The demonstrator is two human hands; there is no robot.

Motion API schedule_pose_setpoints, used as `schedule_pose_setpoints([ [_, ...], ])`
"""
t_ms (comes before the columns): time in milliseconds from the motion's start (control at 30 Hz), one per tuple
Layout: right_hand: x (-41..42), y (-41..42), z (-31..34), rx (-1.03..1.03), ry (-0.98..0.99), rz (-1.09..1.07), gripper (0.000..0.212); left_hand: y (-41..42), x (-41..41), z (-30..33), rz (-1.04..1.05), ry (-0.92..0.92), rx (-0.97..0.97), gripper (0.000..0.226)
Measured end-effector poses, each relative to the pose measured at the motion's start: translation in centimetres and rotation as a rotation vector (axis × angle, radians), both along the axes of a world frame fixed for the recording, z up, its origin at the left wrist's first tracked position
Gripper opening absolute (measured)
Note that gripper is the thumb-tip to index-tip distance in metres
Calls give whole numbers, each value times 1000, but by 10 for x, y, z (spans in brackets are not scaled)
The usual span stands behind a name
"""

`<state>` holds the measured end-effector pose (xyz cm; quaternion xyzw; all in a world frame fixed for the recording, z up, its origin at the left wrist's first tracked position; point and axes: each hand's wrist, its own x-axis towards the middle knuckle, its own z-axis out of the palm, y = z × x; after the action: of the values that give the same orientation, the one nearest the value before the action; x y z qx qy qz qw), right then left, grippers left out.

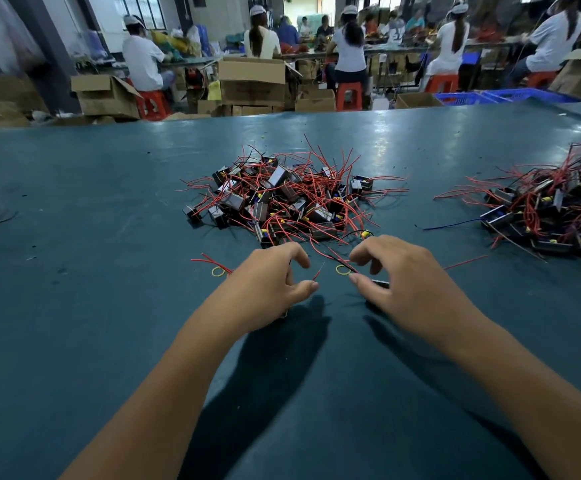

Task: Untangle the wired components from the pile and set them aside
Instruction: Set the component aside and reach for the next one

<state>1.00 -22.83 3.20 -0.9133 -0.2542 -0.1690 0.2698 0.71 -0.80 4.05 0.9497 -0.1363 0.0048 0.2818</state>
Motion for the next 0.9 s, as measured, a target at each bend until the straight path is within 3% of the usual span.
schedule_pose_setpoints([
  [100, 2, 3, -8, -2, 24, -5, 15, -7, 0, -8, 19, -18, 27, 27],
  [300, 6, 5, -16, -24, 66, -15, 15, -1, 2, -7, -11, -46, -3, 7],
  [467, 10, -3, -10, 18, 130, 21, 6, 7, 4, -4, -46, -29, 0, 16],
  [667, 11, -7, -8, -28, 155, 84, 5, 2, 0, 0, -94, -89, -280, 14],
  [900, 8, -5, -5, 20, 111, 141, 7, -2, -3, -1, -169, -135, -276, 4],
])
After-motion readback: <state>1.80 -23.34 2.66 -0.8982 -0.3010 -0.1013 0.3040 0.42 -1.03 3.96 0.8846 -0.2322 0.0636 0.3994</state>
